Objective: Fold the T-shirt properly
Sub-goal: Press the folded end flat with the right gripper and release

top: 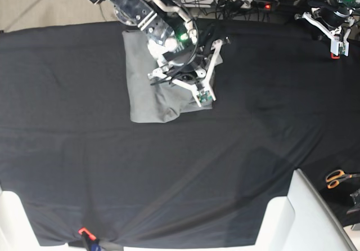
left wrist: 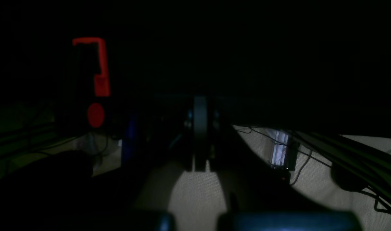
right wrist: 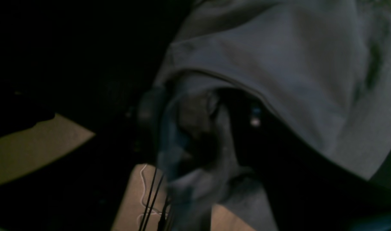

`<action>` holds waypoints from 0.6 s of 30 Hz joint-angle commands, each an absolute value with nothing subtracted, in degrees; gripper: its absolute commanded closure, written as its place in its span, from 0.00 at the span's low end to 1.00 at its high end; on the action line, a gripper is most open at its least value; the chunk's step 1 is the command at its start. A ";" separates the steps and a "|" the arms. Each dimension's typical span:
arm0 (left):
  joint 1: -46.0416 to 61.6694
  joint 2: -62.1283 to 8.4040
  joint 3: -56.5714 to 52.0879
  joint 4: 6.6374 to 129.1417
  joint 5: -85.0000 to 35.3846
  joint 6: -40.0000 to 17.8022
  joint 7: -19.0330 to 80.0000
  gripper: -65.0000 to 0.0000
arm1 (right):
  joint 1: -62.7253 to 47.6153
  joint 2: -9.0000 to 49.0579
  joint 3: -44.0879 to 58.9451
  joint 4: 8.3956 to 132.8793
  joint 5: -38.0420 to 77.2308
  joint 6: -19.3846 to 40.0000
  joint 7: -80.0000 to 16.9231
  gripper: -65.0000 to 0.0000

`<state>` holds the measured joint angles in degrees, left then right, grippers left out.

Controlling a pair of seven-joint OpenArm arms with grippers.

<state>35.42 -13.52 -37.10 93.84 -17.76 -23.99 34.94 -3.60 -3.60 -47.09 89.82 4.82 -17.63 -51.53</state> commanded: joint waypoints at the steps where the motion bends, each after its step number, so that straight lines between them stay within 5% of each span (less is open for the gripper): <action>1: 35.91 -14.29 -37.67 94.46 -17.80 -23.69 33.98 1.00 | -2.95 -4.26 -47.25 90.68 6.46 -17.63 -50.42 0.50; 6: 35.91 -14.29 -37.67 94.46 -17.80 -23.69 33.98 1.00 | -1.10 -2.86 -47.34 89.27 12.79 -16.40 -48.13 0.49; 18: 35.91 -14.37 -37.67 94.37 -17.80 -23.69 33.98 1.00 | -0.57 -0.75 -46.64 96.13 16.57 4.00 -46.11 0.49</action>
<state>35.42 -13.52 -37.10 93.73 -17.74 -23.99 34.94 -1.34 -0.54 -46.98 94.30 16.62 3.84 -47.46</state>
